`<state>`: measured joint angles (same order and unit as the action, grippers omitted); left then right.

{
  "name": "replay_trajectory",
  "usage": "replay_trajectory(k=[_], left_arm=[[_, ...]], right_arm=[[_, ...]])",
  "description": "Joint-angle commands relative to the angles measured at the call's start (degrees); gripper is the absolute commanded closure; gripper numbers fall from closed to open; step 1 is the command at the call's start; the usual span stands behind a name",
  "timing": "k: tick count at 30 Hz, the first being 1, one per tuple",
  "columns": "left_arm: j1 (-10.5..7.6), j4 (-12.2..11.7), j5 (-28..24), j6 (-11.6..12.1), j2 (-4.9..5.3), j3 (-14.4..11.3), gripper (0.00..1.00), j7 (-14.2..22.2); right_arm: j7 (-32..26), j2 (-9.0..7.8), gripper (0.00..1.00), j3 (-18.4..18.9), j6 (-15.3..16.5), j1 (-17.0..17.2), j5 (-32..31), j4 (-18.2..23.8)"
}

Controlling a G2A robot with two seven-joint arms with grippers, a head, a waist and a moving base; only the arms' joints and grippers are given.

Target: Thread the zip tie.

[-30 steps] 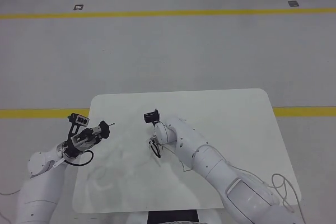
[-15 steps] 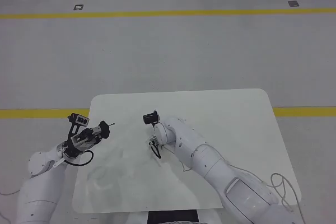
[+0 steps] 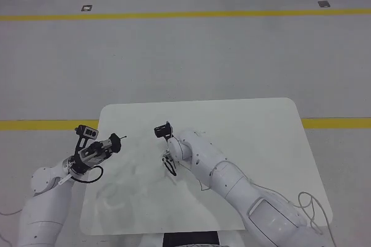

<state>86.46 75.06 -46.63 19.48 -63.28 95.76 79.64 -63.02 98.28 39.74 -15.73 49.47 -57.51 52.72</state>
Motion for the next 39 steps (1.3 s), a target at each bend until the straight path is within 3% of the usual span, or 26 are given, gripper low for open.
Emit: replay_trajectory(k=[1,16,32,39], left_arm=[[0.00,0.0,0.0,0.0,0.00,0.0,1.00,0.0],[0.00,0.0,0.0,0.0,0.00,0.0,1.00,0.0],[0.00,0.0,0.0,0.0,0.00,0.0,1.00,0.0],[0.00,0.0,0.0,0.0,0.00,0.0,1.00,0.0]], right_arm=[[0.0,-0.02,0.80,0.1,0.6,0.2,0.2,-0.1],[1.5,1.35,0.78,-1.4,0.3,-0.7,-0.3,-3.9],[0.3,1.78,0.78,-2.6,-1.6,0.0,-4.7,-1.0],[-0.7,1.97,0.86,-3.2,-1.5,0.3,-7.0,-0.5]])
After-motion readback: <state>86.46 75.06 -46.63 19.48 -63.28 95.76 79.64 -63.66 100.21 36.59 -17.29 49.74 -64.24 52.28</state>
